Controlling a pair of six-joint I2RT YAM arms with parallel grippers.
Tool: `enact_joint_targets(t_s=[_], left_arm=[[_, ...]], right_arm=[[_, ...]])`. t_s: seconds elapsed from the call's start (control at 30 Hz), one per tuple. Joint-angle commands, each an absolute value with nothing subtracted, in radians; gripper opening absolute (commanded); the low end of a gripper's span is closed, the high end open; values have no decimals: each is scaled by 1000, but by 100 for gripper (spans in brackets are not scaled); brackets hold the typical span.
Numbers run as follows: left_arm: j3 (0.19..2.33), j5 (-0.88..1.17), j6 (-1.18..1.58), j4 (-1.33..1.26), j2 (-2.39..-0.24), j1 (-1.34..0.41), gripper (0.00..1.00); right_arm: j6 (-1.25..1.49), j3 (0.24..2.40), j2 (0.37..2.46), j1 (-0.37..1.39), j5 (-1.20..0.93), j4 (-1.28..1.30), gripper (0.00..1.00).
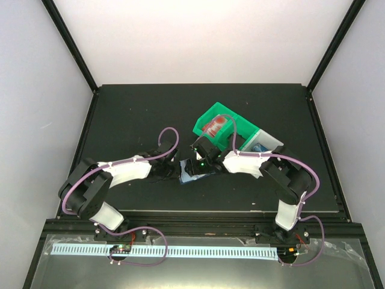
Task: Put the credit cards into the card holder
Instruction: Insert the credit card into the card holder.
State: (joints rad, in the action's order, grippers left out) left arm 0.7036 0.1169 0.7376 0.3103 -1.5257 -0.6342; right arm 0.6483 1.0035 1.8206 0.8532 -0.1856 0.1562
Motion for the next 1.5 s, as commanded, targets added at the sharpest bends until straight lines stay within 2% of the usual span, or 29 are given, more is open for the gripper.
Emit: enact_joint_targets(t_s=[0.0, 0.27, 0.73, 1.03, 1.47], left_arm=[[693, 112, 747, 305, -1569, -633, 19], [693, 107, 749, 306, -1561, -632, 19], [692, 110, 749, 303, -1571, -632, 18], [692, 110, 751, 304, -1570, -632, 18], [696, 113, 752, 302, -1572, -633, 18]], right_arm=[[609, 1035, 1791, 858, -115, 202, 61], [577, 1058, 1776, 859, -31, 251, 66], [571, 1101, 1874, 858, -126, 251, 64], [559, 1111, 1875, 858, -65, 267, 66], [581, 1077, 1868, 858, -312, 184, 64]])
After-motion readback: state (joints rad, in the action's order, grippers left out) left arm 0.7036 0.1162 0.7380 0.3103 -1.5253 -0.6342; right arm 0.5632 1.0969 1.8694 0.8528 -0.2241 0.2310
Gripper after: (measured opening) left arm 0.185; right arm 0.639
